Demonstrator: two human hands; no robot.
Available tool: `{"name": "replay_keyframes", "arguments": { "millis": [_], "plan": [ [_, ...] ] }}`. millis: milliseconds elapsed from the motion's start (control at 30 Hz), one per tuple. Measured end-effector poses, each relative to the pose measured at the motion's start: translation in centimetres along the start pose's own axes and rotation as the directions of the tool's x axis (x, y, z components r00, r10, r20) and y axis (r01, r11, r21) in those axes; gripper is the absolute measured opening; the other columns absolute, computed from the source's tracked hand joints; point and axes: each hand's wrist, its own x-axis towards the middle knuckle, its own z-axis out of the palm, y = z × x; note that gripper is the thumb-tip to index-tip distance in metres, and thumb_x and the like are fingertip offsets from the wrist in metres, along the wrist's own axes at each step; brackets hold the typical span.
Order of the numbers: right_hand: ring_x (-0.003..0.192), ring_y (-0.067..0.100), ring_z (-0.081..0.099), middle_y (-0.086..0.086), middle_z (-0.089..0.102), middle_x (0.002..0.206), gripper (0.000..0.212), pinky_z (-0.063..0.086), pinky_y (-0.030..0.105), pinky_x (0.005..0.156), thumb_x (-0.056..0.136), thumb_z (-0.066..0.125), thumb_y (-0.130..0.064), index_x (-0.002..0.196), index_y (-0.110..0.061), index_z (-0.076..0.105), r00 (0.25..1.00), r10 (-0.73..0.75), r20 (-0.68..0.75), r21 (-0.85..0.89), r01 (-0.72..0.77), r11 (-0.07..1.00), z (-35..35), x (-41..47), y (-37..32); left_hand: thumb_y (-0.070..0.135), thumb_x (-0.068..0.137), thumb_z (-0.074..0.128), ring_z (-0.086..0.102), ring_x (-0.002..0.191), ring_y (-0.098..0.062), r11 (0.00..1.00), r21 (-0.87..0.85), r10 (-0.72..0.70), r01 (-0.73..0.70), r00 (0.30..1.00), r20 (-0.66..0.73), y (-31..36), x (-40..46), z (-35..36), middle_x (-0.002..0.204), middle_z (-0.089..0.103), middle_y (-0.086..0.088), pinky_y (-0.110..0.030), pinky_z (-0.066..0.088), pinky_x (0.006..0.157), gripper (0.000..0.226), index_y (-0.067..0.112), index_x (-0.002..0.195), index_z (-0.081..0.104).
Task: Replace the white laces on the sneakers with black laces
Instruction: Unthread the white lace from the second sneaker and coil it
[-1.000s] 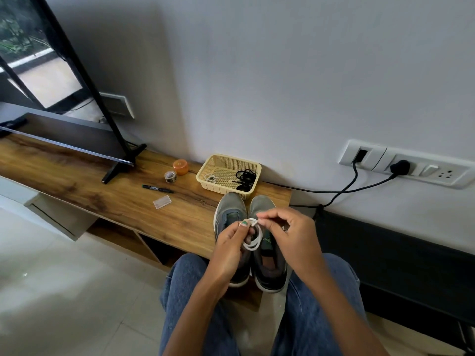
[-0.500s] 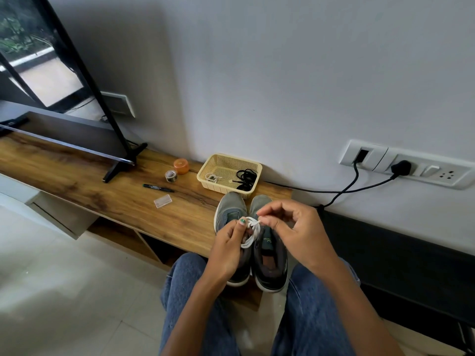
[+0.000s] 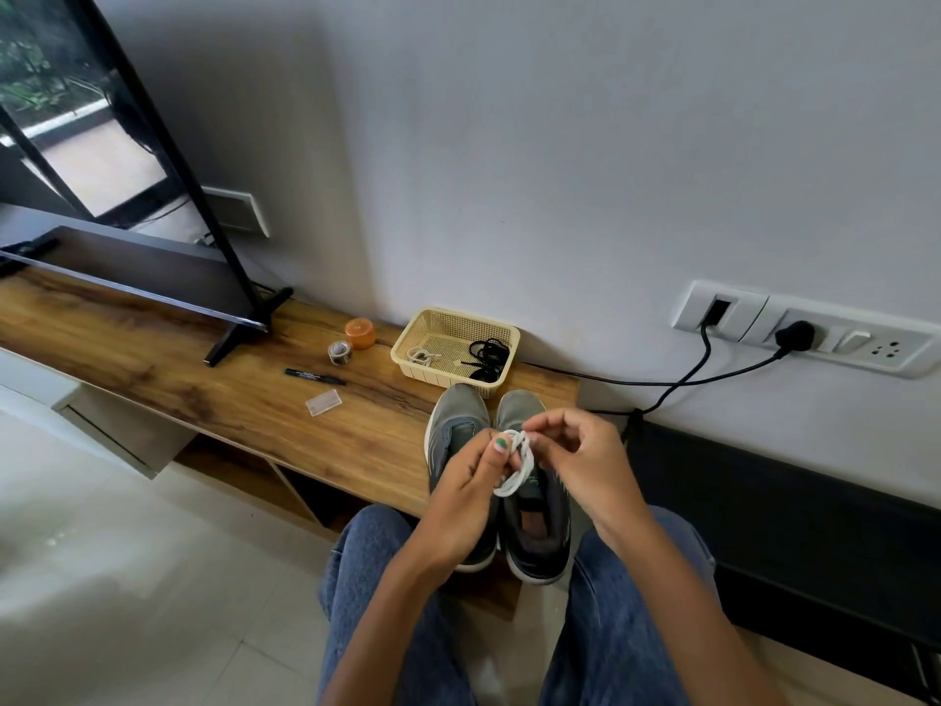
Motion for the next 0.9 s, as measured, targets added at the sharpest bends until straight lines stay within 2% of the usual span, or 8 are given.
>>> {"name": "replay_keyframes", "arguments": {
  "millis": [133,333,433,500,600,700,767,900],
  "plan": [
    [0.074,0.001,0.065,-0.002,0.072,0.081,0.009,0.05,0.013,0.067,0.086,0.068,-0.007,0.087,-0.016,0.071,0.992,0.023,0.123,0.018,-0.026,1.0,0.3,-0.8,-0.3,0.022,0.102,0.037,0.05,0.071,-0.001,1.0,0.009,-0.01,0.011,0.998,-0.069,-0.2,0.1,-0.4,0.076,0.055,0.009,-0.015,0.041,0.068,0.03,0.007,0.085,0.056],
    [0.08,-0.003,0.066,-0.007,0.074,0.083,0.018,0.051,0.016,0.073,0.091,0.06,-0.014,0.084,-0.025,0.074,0.978,0.13,0.166,0.052,-0.14,0.989,0.2,-1.0,-0.8,0.022,0.102,0.041,0.049,0.067,-0.001,0.989,0.145,0.006,0.016,0.989,-0.147,-0.8,0.2,-0.5,0.075,0.054,0.005,-0.018,0.04,0.064,0.029,0.002,0.092,0.058],
    [0.08,-0.002,0.066,-0.006,0.074,0.082,0.01,0.05,0.012,0.069,0.087,0.067,-0.024,0.09,-0.017,0.075,0.973,0.114,0.202,0.07,-0.13,0.989,0.1,-1.0,-0.8,0.024,0.101,0.042,0.047,0.068,-0.006,0.983,0.185,0.007,0.021,0.989,-0.151,-1.3,0.3,-0.5,0.075,0.053,0.001,-0.026,0.039,0.064,0.028,0.003,0.091,0.057],
    [0.078,0.001,0.067,-0.003,0.074,0.08,0.013,0.048,0.01,0.066,0.084,0.071,-0.021,0.094,-0.012,0.074,0.975,0.103,0.199,0.074,-0.12,0.99,0.2,-1.1,-0.6,0.022,0.101,0.044,0.048,0.067,-0.006,0.985,0.166,-0.017,0.045,0.986,-0.166,-1.3,0.3,-0.4,0.074,0.054,0.0,-0.026,0.04,0.063,0.026,0.004,0.09,0.059],
    [0.068,-0.006,0.064,-0.007,0.07,0.074,0.012,0.045,0.008,0.061,0.089,0.065,-0.015,0.095,-0.007,0.071,0.961,0.176,0.215,0.147,-0.21,0.967,0.5,-0.7,-0.2,0.023,0.099,0.049,0.054,0.069,-0.005,0.993,0.101,-0.04,0.062,0.976,-0.214,-1.0,0.4,-0.4,0.075,0.061,0.0,-0.022,0.043,0.063,0.024,0.009,0.087,0.064],
    [0.073,0.001,0.063,-0.005,0.069,0.077,0.012,0.043,0.018,0.069,0.091,0.06,-0.017,0.092,-0.009,0.069,0.884,0.348,0.311,0.312,-0.441,0.842,1.0,-0.4,0.0,0.026,0.094,0.054,0.061,0.072,-0.005,0.998,0.012,-0.056,0.061,0.965,-0.256,-0.9,0.5,-0.5,0.078,0.068,0.0,-0.018,0.047,0.066,0.019,0.014,0.086,0.067],
    [0.076,0.01,0.058,0.001,0.066,0.084,0.016,0.037,0.024,0.065,0.089,0.061,-0.022,0.097,-0.01,0.067,0.812,0.434,0.39,0.401,-0.574,0.714,1.4,0.0,0.3,0.023,0.093,0.057,0.064,0.076,-0.006,0.998,-0.024,-0.067,0.063,0.951,-0.301,-1.2,0.6,-0.7,0.083,0.07,-0.004,-0.018,0.05,0.068,0.016,0.011,0.091,0.068],
    [0.07,0.009,0.053,-0.002,0.059,0.079,0.014,0.033,0.022,0.058,0.091,0.058,-0.03,0.094,-0.019,0.064,0.737,0.511,0.443,0.412,-0.673,0.614,1.8,0.7,0.7,0.014,0.092,0.06,0.068,0.081,-0.007,0.994,-0.087,-0.092,0.066,0.932,-0.352,-1.8,1.0,-1.0,0.087,0.073,-0.002,-0.017,0.051,0.07,0.011,0.01,0.096,0.069]
  ]
}}
